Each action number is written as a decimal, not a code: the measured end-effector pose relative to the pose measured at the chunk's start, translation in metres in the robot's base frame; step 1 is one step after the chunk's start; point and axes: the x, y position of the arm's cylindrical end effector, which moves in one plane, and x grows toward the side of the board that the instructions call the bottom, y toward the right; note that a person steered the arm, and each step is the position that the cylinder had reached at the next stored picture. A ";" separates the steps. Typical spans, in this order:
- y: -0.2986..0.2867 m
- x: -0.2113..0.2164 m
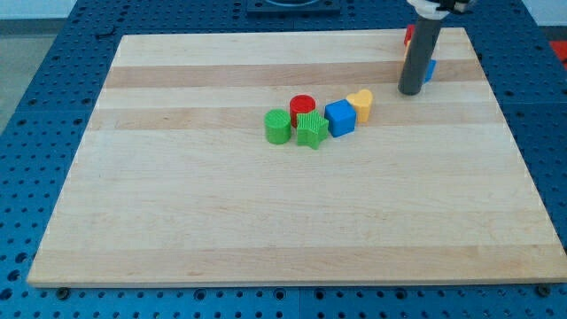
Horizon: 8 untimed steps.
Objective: Move the blue cube towards the center right of the board
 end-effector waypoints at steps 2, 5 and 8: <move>0.001 -0.013; -0.160 -0.010; -0.201 0.069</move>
